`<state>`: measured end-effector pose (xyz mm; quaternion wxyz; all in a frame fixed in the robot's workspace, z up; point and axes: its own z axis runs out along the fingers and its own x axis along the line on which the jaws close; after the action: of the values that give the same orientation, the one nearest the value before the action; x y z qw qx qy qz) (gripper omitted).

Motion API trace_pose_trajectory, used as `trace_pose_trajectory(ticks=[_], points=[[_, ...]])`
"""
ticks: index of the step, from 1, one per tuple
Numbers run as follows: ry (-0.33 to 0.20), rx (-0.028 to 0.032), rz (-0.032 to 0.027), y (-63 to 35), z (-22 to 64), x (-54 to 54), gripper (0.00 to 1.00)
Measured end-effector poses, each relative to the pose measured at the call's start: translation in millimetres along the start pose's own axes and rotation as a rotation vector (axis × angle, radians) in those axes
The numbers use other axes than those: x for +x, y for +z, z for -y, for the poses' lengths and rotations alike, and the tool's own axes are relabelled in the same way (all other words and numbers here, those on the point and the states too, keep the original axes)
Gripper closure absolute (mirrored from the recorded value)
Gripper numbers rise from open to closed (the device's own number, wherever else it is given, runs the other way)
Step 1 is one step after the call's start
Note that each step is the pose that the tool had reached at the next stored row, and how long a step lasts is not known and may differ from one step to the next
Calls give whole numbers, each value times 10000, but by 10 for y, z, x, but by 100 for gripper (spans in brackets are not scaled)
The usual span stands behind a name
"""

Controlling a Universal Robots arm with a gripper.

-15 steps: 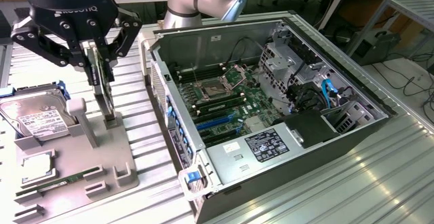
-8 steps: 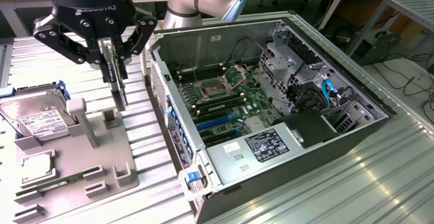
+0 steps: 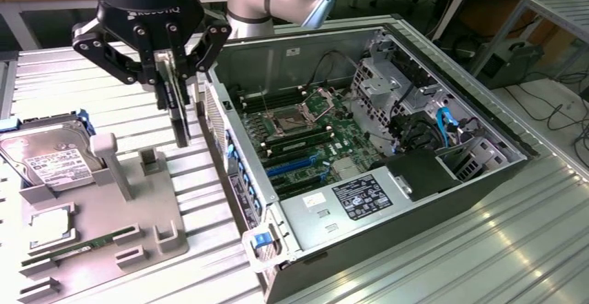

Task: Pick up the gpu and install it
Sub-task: 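Pick up the gpu and move the gpu toward the slot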

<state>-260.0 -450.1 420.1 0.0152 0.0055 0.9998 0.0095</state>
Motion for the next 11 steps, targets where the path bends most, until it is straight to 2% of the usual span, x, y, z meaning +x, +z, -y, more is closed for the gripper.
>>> trace_pose_trajectory(ticks=[11], points=[[0, -2, 11, 25, -2, -213, 72]])
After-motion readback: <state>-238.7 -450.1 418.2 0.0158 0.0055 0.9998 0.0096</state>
